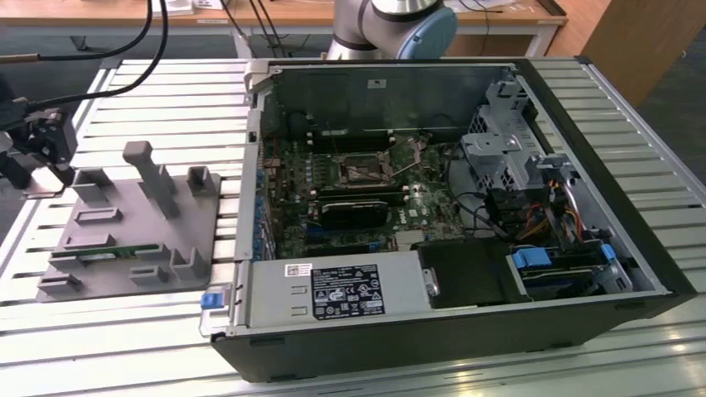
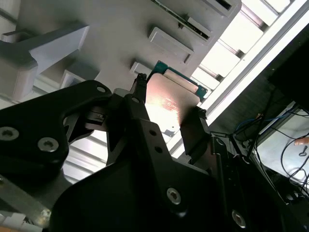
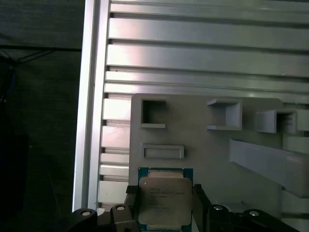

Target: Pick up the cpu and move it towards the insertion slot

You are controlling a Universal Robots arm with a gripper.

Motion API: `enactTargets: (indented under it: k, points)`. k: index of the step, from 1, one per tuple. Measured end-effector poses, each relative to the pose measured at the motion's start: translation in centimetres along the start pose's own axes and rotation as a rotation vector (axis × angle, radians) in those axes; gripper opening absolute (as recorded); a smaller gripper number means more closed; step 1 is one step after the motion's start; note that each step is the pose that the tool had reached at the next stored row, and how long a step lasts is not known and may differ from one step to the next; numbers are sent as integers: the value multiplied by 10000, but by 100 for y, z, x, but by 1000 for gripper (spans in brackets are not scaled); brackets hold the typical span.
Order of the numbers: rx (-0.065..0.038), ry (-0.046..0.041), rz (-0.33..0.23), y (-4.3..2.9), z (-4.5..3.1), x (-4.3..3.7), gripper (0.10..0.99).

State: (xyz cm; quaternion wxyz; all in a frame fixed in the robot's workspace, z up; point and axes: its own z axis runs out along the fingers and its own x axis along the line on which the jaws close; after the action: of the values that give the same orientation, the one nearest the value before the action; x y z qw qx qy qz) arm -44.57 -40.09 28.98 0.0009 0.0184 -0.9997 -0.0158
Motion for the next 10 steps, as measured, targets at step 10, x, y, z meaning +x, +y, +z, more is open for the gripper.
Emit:
enactTargets:
  k: [10]
  points:
    - [0,-1,0,11,-205,0,533]
